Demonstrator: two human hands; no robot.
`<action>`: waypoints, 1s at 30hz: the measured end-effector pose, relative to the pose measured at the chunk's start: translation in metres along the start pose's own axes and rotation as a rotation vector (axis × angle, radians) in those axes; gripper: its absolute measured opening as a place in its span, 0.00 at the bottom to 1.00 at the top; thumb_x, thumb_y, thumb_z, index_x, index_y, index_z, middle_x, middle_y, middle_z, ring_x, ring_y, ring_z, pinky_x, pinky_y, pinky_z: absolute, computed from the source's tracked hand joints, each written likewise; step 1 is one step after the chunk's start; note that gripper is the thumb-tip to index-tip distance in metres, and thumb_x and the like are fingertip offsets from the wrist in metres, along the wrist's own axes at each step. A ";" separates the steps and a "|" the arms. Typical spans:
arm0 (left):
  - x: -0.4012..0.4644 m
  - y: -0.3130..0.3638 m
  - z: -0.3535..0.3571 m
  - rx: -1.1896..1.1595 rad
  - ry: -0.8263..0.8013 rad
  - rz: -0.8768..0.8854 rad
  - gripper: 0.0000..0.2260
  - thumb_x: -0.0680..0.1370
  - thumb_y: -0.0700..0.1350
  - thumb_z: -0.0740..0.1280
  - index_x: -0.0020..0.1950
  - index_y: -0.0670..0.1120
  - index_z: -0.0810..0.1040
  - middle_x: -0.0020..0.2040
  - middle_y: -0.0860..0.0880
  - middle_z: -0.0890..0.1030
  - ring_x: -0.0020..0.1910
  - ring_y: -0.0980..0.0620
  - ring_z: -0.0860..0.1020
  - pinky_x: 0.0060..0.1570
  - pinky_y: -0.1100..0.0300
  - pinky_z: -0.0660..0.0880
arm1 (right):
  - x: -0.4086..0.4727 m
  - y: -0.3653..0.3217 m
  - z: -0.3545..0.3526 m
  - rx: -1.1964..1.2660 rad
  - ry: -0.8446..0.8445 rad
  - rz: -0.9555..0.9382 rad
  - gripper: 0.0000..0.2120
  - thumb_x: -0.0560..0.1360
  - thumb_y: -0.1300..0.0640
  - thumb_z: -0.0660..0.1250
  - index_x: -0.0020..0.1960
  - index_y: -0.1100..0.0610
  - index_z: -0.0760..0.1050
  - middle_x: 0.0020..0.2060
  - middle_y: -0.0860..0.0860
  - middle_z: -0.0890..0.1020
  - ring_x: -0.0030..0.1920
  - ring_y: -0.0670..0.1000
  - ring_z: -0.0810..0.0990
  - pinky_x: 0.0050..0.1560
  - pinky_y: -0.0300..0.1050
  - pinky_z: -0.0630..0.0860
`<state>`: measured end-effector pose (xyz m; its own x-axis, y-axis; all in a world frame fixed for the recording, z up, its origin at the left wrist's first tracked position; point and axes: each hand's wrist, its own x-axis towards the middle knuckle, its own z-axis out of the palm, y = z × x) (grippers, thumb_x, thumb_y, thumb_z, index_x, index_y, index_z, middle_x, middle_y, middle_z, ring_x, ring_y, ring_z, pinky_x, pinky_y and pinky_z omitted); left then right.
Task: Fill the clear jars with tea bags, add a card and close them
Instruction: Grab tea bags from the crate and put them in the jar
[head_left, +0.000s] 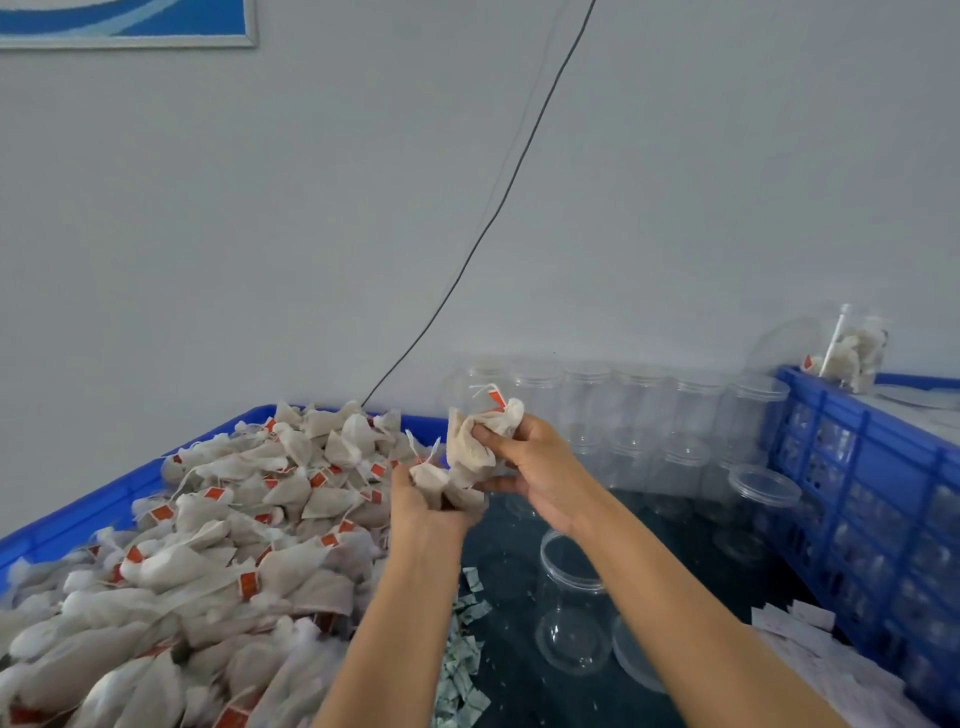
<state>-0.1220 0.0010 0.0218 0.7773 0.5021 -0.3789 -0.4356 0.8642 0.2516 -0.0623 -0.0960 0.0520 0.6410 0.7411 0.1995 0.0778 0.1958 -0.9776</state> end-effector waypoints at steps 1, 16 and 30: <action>0.001 -0.009 -0.001 -0.036 -0.007 -0.046 0.15 0.78 0.53 0.62 0.37 0.45 0.72 0.31 0.49 0.74 0.34 0.51 0.71 0.37 0.61 0.75 | -0.003 0.004 -0.004 -0.021 0.009 0.008 0.08 0.77 0.61 0.66 0.56 0.60 0.76 0.48 0.55 0.83 0.48 0.54 0.82 0.46 0.50 0.80; 0.035 -0.090 0.010 0.387 -0.233 -0.096 0.05 0.76 0.39 0.66 0.40 0.41 0.75 0.39 0.43 0.76 0.41 0.46 0.76 0.61 0.47 0.71 | -0.029 0.028 -0.129 0.031 0.192 0.052 0.08 0.75 0.59 0.68 0.54 0.58 0.78 0.45 0.53 0.85 0.45 0.53 0.85 0.41 0.49 0.82; 0.048 -0.104 -0.001 0.684 -0.281 -0.009 0.03 0.74 0.32 0.66 0.46 0.38 0.78 0.49 0.39 0.78 0.52 0.43 0.76 0.65 0.44 0.72 | -0.031 0.054 -0.157 0.040 0.117 0.148 0.18 0.67 0.54 0.71 0.55 0.59 0.78 0.45 0.53 0.86 0.47 0.54 0.85 0.42 0.49 0.82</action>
<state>-0.0398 -0.0650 -0.0232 0.9064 0.3892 -0.1642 -0.1200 0.6100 0.7833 0.0415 -0.2089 -0.0177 0.7280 0.6843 0.0423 -0.0524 0.1170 -0.9917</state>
